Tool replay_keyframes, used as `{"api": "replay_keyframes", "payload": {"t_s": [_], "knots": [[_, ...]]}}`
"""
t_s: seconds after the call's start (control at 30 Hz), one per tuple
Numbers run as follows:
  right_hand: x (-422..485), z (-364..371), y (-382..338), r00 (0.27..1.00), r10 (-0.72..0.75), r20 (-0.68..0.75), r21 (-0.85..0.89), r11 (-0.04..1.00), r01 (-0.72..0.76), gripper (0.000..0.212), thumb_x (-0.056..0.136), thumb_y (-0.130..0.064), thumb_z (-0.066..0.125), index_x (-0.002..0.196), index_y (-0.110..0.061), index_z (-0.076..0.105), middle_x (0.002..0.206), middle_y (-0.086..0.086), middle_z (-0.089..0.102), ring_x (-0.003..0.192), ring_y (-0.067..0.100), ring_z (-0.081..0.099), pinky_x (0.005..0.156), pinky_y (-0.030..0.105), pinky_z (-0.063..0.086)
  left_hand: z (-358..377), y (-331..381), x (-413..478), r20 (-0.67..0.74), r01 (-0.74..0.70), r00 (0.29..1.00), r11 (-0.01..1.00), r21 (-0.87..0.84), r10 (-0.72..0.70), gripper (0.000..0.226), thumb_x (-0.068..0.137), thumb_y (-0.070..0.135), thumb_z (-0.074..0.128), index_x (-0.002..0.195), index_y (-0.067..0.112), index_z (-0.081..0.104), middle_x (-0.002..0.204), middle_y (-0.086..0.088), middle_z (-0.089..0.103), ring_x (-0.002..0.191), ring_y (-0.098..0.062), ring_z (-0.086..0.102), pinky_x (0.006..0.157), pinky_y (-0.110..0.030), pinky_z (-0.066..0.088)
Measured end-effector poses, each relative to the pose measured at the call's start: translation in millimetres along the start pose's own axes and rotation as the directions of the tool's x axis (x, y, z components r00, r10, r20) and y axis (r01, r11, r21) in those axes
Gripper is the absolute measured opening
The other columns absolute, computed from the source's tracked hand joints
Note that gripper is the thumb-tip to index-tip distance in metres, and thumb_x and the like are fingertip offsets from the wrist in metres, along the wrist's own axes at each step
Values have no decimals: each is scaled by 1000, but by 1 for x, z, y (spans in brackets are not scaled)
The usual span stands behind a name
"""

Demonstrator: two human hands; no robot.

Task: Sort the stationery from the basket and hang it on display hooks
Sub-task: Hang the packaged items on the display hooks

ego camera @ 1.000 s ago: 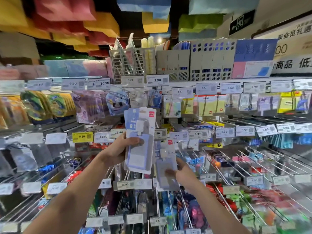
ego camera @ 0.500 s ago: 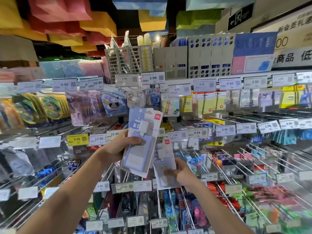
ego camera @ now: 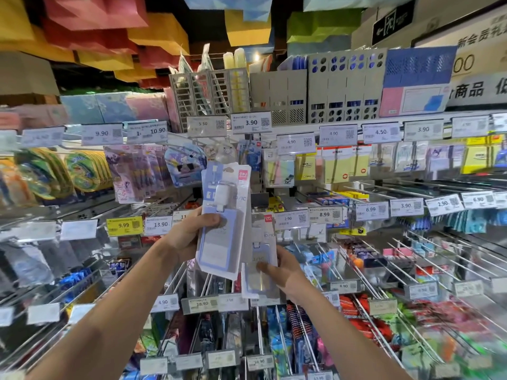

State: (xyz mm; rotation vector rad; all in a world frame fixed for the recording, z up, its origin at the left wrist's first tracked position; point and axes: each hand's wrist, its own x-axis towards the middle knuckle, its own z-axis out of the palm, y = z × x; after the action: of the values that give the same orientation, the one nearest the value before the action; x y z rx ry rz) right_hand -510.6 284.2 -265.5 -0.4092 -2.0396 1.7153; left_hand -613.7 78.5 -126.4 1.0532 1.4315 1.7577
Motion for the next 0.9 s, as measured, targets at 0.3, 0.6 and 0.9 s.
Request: {"api": "replay_keyframes", "payload": {"t_s": [0.3, 0.6, 0.9], "knots": [[32, 11, -21, 990, 140, 10, -303, 944, -131, 40, 107, -30, 50, 133, -1, 44, 128, 16, 56, 122, 31, 55, 93, 35, 46, -1, -2, -1, 27, -10, 1000, 1000, -11, 10, 103, 39, 44, 103, 124, 8, 57, 101, -12, 77, 87, -28, 76, 73, -41, 63], [56, 7, 8, 982, 153, -110, -396, 899, -185, 29, 105, -20, 44, 118, 0, 60, 91, 14, 64, 81, 26, 57, 77, 46, 50, -3, -3, 3, 43, 6, 999, 999, 36, -7, 93, 50, 39, 101, 124, 2, 58, 110, -16, 75, 96, -31, 74, 84, -44, 61], [-33, 6, -63, 886, -305, -349, -7, 946, 323, 28, 96, -7, 53, 69, -10, 61, 52, -5, 52, 49, 14, 47, 47, 33, 39, 2, -8, 4, 77, -29, 997, 999, 18, 28, 71, 67, 29, 92, 126, 7, 60, 118, -18, 71, 104, -34, 71, 91, -49, 60]]}}
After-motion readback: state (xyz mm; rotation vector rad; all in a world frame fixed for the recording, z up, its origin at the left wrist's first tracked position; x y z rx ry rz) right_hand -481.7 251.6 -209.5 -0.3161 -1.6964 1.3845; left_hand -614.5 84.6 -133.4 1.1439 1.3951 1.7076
